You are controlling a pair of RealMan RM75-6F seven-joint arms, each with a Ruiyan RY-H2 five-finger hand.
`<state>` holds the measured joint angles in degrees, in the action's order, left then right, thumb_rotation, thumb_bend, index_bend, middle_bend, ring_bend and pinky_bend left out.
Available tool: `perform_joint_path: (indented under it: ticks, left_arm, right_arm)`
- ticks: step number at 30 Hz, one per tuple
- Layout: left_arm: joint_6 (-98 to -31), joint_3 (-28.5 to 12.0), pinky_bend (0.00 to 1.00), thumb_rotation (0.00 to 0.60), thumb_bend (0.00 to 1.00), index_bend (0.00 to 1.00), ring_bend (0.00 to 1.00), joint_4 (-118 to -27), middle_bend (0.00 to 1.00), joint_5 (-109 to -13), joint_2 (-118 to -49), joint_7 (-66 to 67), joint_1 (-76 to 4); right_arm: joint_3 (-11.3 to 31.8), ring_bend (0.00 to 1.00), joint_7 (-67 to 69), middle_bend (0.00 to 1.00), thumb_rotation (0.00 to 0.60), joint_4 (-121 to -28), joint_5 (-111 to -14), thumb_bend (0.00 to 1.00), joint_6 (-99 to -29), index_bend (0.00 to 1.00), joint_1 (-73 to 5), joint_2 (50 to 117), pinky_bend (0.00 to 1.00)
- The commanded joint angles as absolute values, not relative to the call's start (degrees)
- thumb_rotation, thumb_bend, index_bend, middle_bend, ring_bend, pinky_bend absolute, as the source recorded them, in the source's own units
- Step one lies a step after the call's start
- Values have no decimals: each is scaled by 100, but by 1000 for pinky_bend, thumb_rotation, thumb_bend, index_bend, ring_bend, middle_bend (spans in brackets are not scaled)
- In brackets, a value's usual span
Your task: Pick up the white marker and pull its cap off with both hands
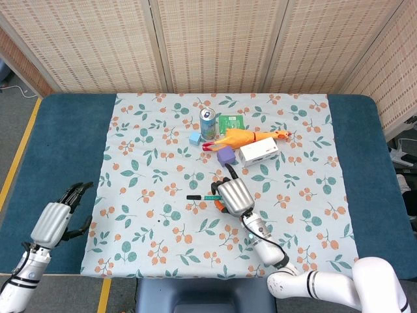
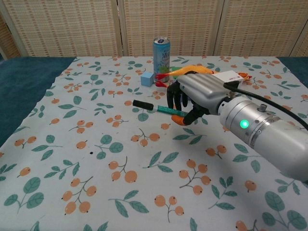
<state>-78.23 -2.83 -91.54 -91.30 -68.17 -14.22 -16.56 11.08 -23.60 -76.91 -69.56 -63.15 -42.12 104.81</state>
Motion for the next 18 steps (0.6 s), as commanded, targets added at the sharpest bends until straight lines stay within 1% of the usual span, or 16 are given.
perform_joint_path:
  ticks: [1,2,5,7,13,18]
  left_arm:
    - [-7430,-807,669,600,425,214,361,-10000,465,-8672,-6882,-2426,-2119]
    - [-7239,-869,707,600,423,238,404,-10154,519,-8535,-6844,-2374,-2224]
    - [-6687,-1048,768,600,420,248,480,-10587,608,-8007,-6764,-1650,-2551]
    - [-6426,-1160,802,600,421,247,520,-10791,645,-7556,-6830,-1079,-2753]
    - [-6079,-1249,917,600,420,247,667,-11037,787,-6571,-7236,49,-3167]
    - [-6149,-1336,938,600,415,233,692,-11074,812,-6087,-7696,633,-3425]
  right_arm:
    - [1277,469,-1714,736,600,-7539,-7366,374,-6449,823,-4259,10521,68]
    - [1322,469,-1593,736,600,-7503,-7381,374,-6448,823,-4278,10564,70]
    - [1460,471,-1279,736,600,-7390,-7495,374,-6525,823,-4350,10690,81]
    - [1563,474,-1029,736,600,-7332,-7551,374,-6618,823,-4372,10779,87]
    - [1639,480,-248,736,600,-6996,-7750,373,-6899,824,-4321,11014,106]
    - [1621,485,177,736,600,-6667,-7818,374,-6946,825,-4294,11163,113]
